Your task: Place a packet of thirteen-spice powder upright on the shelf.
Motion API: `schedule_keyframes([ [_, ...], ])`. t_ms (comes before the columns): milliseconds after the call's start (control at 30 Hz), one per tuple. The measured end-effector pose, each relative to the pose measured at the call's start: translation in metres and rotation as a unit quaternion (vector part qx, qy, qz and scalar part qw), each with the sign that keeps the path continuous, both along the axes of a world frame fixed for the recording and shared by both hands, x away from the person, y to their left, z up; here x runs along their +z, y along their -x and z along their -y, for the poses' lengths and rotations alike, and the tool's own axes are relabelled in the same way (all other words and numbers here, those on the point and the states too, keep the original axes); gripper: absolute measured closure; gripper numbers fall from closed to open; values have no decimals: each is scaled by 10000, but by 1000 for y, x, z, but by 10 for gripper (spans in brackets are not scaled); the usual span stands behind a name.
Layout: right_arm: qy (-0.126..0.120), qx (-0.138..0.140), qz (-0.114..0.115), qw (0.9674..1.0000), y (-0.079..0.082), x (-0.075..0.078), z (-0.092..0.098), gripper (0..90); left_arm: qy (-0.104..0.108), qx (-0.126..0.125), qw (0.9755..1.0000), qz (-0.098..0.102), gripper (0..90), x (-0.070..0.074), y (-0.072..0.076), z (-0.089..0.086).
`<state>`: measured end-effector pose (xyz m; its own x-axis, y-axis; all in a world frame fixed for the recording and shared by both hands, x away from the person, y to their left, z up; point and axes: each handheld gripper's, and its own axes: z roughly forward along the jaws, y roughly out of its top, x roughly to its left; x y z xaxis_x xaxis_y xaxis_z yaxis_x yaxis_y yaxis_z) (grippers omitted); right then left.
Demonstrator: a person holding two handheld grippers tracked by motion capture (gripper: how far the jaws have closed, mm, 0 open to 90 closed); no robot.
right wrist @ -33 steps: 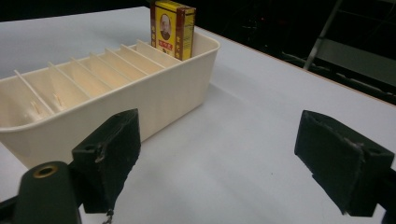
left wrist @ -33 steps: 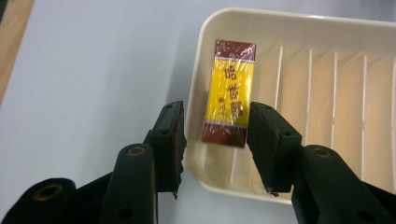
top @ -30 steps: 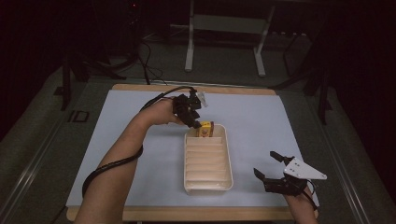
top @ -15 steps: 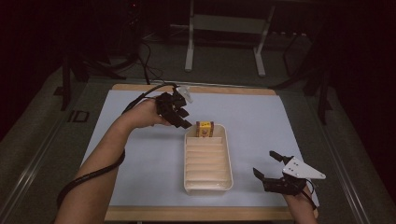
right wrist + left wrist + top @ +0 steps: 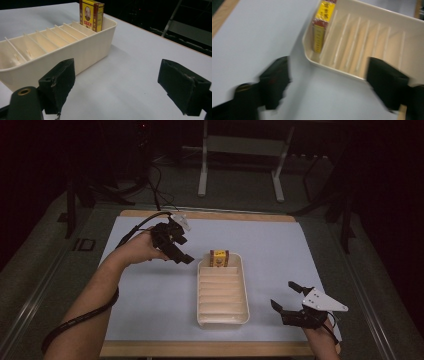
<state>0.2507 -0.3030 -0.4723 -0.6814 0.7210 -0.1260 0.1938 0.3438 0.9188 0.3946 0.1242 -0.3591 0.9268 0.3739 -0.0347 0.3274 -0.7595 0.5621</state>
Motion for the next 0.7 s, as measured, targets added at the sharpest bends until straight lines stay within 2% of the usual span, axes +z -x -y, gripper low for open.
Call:
schedule_keyframes([
  [67, -1, 1, 4, 10000, 0, 0, 0, 145, 27, 118, 9999, -23, 141, -2, 1, -4],
  [167, -3, -2, 16, 10000, 1, 1, 0, 145, 19, 315, 9994, -113, 27, -9, 3, -8],
  [200, 9, -9, 20, 10000, 1, 1, 0, 144, 35, 367, 9993, -103, 17, -10, 4, -11],
  [300, 6, -18, 20, 10000, 1, 1, 0, 144, 138, 576, 9982, 2, 17, -14, 10, -17],
  [333, 11, -19, 12, 10000, 1, 1, 0, 145, 222, 607, 9979, -8, 17, -16, 13, -19],
  [433, 15, -12, 17, 10000, 1, 0, 0, 144, 288, 839, 9960, -126, 17, -19, 20, -26],
  [500, 25, -19, 15, 10000, 1, 0, 0, 145, 314, 1019, 9943, -40, 17, -23, 26, -32],
  [533, 25, -21, 16, 10000, 1, 0, 0, 145, 288, 1029, 9942, -93, 17, -24, 29, -34],
  [633, 25, -27, 4, 10000, 1, 0, -1, 145, 158, 1116, 9936, -36, 17, -30, 40, -39],
  [700, 42, -20, 3, 10000, 1, 0, -1, 144, 164, 1193, 9927, -20, 17, -35, 46, -42],
])
